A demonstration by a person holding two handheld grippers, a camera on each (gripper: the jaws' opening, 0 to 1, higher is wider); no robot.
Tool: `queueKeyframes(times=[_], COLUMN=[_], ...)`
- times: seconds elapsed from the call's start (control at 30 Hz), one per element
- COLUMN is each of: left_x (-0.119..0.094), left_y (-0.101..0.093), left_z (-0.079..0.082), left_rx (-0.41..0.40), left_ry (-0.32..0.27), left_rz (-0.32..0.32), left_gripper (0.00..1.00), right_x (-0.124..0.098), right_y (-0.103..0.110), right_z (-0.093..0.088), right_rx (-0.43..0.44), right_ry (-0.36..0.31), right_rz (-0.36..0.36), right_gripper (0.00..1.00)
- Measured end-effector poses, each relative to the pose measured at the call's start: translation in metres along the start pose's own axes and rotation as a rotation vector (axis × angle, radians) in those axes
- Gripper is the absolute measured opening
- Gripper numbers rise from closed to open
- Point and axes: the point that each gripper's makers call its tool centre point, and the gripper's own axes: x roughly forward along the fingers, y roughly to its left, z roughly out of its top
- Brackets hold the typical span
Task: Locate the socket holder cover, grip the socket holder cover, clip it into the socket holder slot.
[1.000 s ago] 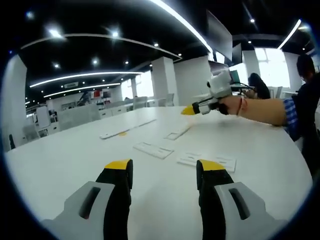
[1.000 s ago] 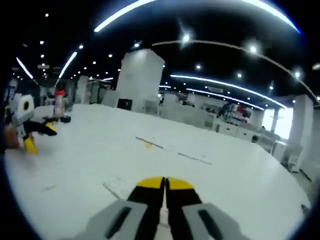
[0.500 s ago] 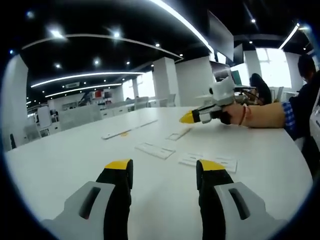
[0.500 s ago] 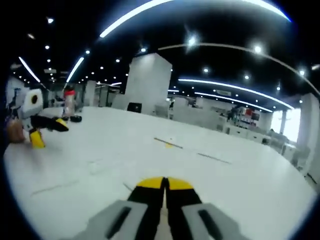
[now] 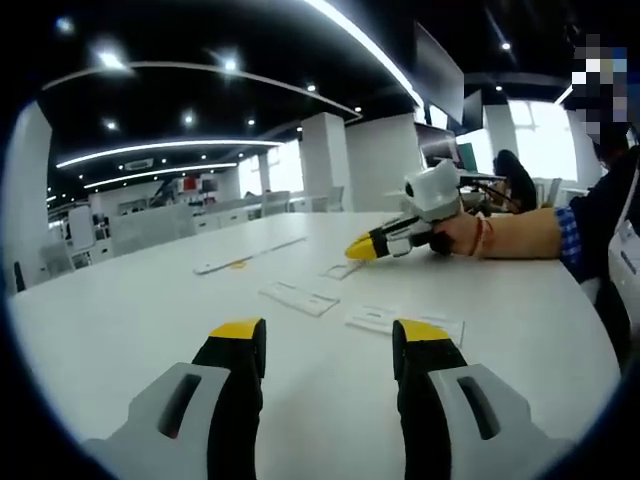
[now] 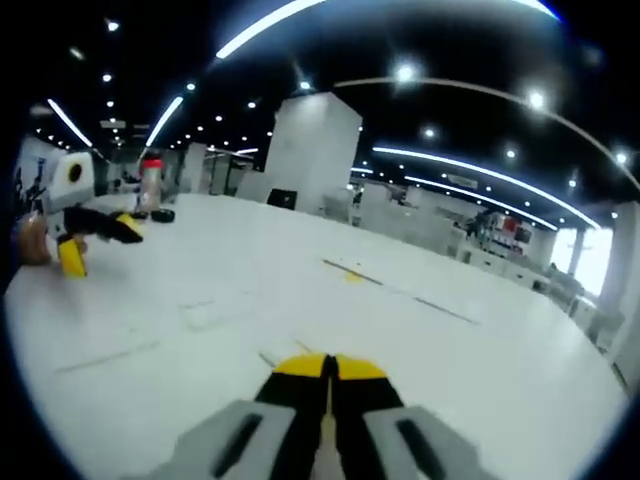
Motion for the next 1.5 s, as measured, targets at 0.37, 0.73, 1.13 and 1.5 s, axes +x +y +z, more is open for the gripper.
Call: queueKeyframes(times=[0.37, 0.73, 1.13, 1.5], left_x=[-0.001, -0.001, -0.002, -0.001], left_y=[0.001, -0.002, -0.001, 0.003], left_z=[-0.002, -0.002, -0.002, -0.001], left_rx=[0.002, -0.001, 0.003, 0.005], left_ry=[0.003, 0.004, 0.006, 0.007], left_rz=[0.009, 0.007, 0.009, 0.015], left_gripper=[0.51, 0.51, 0.51, 0.51], right_x=[0.001, 0.0, -0.027, -0.037], right_y=[0.006, 0.006, -0.027, -0.097], right_z=[-0.006, -0.008, 0.029, -0.037], right_rx=[-0.082, -0.045, -0.114, 0.158], right_ry=[0.039, 0.058, -0.079, 0.105], right_rz=[0.008, 0.023, -0.115, -0.278], right_gripper=[0.04, 0.03, 0.04, 0.04])
